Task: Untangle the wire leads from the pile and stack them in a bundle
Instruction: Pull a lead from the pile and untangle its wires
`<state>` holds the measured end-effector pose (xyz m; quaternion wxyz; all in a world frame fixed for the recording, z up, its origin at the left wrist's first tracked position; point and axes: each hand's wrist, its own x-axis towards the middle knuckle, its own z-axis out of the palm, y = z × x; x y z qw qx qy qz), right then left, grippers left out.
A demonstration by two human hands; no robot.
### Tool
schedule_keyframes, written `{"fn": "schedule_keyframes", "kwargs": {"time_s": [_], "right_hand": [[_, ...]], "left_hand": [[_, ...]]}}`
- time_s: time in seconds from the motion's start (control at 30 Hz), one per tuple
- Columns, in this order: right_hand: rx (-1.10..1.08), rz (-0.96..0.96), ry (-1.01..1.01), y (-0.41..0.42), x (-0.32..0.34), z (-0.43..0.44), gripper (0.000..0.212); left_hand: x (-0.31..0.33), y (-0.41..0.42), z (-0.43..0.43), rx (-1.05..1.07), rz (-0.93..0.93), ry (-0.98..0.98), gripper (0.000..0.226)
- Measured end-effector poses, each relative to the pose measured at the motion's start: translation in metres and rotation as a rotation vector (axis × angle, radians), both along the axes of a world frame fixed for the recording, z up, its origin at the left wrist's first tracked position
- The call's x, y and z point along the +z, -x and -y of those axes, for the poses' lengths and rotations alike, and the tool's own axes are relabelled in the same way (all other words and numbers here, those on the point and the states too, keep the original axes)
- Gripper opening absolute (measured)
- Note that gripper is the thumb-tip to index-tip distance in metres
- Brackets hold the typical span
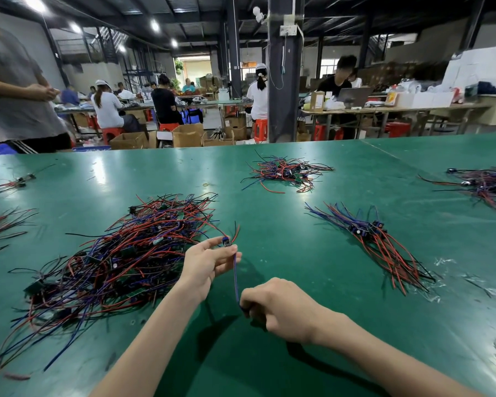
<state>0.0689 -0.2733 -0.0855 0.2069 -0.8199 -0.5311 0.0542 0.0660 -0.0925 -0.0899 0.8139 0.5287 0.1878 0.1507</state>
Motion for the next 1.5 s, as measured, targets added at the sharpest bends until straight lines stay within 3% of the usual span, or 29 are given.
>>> {"fn": "schedule_keyframes", "kwargs": {"time_s": [0.1, 0.2, 0.33, 0.6, 0.9, 1.23, 1.5], "right_hand": [[-0.169, -0.503, -0.109, -0.002, 0.002, -0.001, 0.023], [-0.356, -0.902, -0.145, -0.009, 0.002, -0.002, 0.027], [-0.476, -1.112, -0.161, -0.019, 0.004, 0.001, 0.026], [-0.526, -1.201, -0.205, -0.022, 0.004, 0.003, 0.023], [-0.266, -0.976, -0.227, -0.015, 0.010, 0.007, 0.022], [-0.151, -0.761, -0.441, -0.010, 0.007, 0.002, 0.033], [-0.029, -0.748, -0.555, -0.010, 0.008, 0.004, 0.043]], "left_hand": [[0.002, 0.000, -0.004, 0.020, 0.023, 0.043, 0.030], [0.004, 0.000, -0.006, 0.047, 0.048, 0.082, 0.032], [0.007, 0.002, -0.002, 0.082, 0.070, 0.102, 0.031], [0.013, 0.006, 0.002, 0.114, 0.086, 0.107, 0.033], [0.013, 0.005, -0.004, 0.139, 0.080, 0.170, 0.027], [0.006, 0.003, -0.003, 0.126, 0.069, 0.152, 0.022], [-0.001, 0.003, 0.010, 0.089, 0.032, 0.067, 0.031]]}}
